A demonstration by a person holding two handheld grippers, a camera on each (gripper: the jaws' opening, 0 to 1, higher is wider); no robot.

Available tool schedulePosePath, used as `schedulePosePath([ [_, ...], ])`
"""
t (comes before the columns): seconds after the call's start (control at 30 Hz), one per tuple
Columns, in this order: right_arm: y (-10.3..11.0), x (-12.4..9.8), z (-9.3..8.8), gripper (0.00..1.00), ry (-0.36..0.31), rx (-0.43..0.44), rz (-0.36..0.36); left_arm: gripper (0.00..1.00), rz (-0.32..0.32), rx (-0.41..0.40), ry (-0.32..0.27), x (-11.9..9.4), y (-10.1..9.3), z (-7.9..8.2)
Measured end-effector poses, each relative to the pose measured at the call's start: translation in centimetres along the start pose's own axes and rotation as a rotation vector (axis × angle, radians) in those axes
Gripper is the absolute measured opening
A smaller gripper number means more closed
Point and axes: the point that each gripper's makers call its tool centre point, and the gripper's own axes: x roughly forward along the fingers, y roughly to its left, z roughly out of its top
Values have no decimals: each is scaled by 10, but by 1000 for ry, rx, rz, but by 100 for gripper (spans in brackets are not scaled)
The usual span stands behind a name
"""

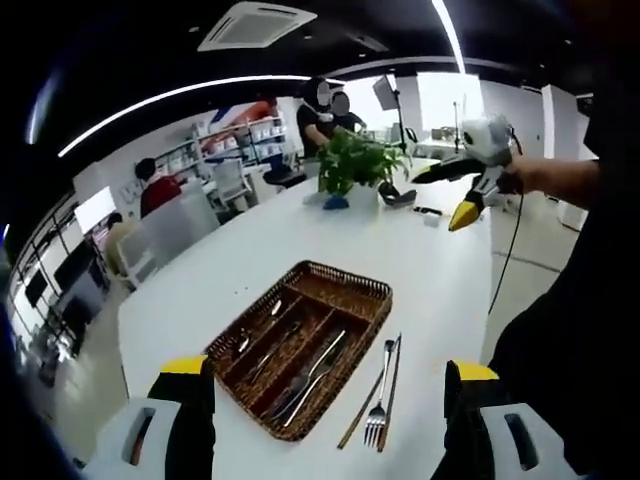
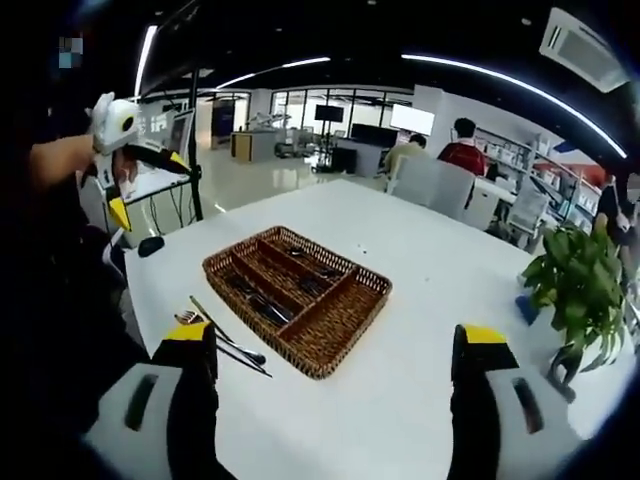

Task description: Arrange the knives, forks, and spoons in their matching storage slots by inserting each utensil handle-first until every utensil is classified and aligned in the correct compartment

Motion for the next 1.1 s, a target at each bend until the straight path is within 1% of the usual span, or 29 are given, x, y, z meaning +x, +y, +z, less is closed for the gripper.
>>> schedulePosePath([
  [0.1, -2, -2, -2, 99, -2, 11, -7, 100, -16, 1, 7, 8, -4, -2],
  [0.2, -2, -3, -5, 99, 1, 18, -10, 100, -27, 20, 31, 19, -10, -6],
  [0.3, -2, -3, -6, 99, 3, 19, -10, 100, -49, 18, 37, 27, -16, -9],
  [0.37, -2, -3, -6, 99, 2, 20, -12, 100, -57, 15, 43, 35, -17, -15],
  [0.4, -2, -3, -6, 99, 2, 20, -13, 99, -59, 16, 46, 38, -17, -17],
  [0.47, -3, -4, -7, 99, 2, 22, -15, 92, -63, 28, 50, 38, -20, -18],
  [0.63, -6, -5, -10, 99, 9, 26, -23, 94, -74, 42, 74, 48, -26, -25],
  [0.87, -11, -8, -15, 99, 12, 36, -37, 92, -94, 53, 95, 65, -32, -35],
  [1.1, -15, -11, -17, 99, 16, 47, -49, 89, -115, 53, 121, 83, -36, -51],
])
